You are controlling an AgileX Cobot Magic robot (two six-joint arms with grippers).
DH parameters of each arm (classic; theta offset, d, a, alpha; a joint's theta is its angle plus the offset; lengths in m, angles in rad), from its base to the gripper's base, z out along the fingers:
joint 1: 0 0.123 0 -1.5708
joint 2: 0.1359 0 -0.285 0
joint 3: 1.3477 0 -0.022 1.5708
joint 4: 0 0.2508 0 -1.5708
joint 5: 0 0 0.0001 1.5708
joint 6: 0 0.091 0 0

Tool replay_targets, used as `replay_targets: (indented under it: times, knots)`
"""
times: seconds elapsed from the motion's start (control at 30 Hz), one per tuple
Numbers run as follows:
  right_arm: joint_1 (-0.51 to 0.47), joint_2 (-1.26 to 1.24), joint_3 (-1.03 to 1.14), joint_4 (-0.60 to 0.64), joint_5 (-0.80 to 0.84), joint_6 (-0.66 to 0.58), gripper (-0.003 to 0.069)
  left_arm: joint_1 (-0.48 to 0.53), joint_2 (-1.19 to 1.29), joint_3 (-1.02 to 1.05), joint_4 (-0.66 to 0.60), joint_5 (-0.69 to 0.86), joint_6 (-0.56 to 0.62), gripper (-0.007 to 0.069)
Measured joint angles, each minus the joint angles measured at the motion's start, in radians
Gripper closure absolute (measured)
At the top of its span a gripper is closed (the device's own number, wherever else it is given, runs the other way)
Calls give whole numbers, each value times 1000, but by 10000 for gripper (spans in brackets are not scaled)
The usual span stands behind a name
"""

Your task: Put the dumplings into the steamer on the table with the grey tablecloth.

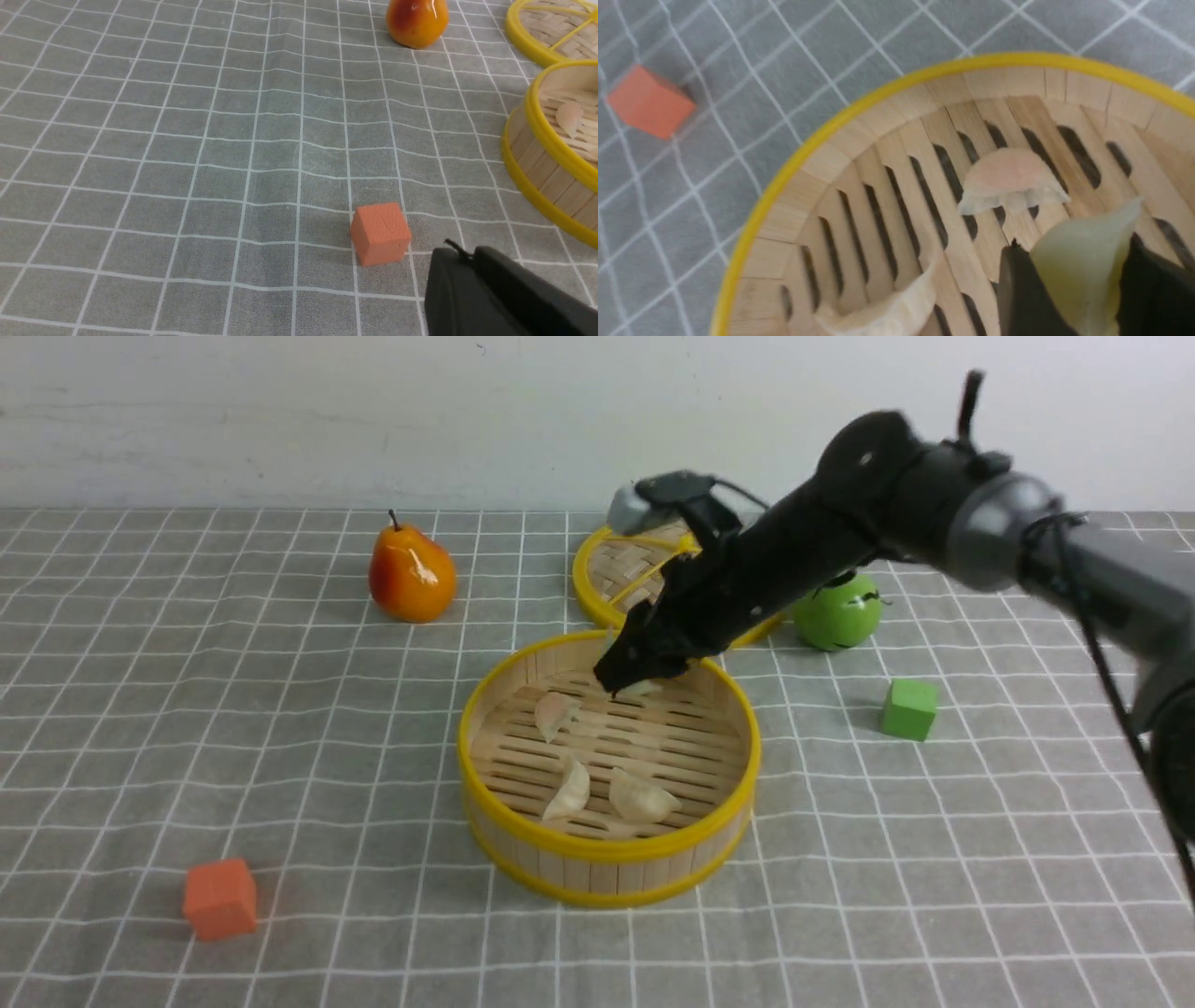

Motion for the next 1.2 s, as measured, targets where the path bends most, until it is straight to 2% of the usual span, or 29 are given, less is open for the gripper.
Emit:
replay_targets:
  times: [0.07, 0.2, 0.3, 0.37, 0.47, 0.6, 0.7, 0.77, 0.9, 0.97, 1.07, 1.1, 1.13, 1.2]
  knots:
    - [5, 34, 3, -25, -20, 28, 403, 0, 0, 0, 0, 0, 0, 580]
    - [5, 50, 3, -33, -35, 61, 332, 0, 0, 0, 0, 0, 0, 573]
    - [0, 34, 3, -39, -34, 97, 231, 0, 0, 0, 0, 0, 0, 568]
    - [-11, 1, 3, -46, -17, 131, 206, 0, 0, 0, 0, 0, 0, 568]
    - [-39, -75, 3, -76, 21, 177, 211, 0, 0, 0, 0, 0, 0, 566]
    - [-121, -301, 3, -177, 137, 257, 336, 0, 0, 0, 0, 0, 0, 561]
    - [-210, -528, 3, -294, 258, 317, 557, 0, 0, 0, 0, 0, 0, 554]
    - [-270, -684, 33, -332, 288, 334, 659, 0, 0, 0, 0, 0, 0, 552]
    - [-321, -856, 134, -343, 258, 355, 678, 0, 0, 0, 0, 0, 0, 549]
    - [-337, -995, 251, -343, 178, 357, 678, 0, 0, 0, 0, 0, 0, 547]
    - [-332, -1241, 577, -325, -78, 340, 678, 0, 0, 2, 0, 0, 0, 544]
    - [-320, -1359, 718, -309, -227, 309, 677, 0, 0, 2, 0, 0, 0, 543]
    - [-318, -1376, 767, -302, -250, 304, 677, 0, 0, 2, 0, 0, 0, 543]
    - [-284, -1567, 1045, -262, -546, 227, 676, 0, 0, 3, 0, 0, 0, 540]
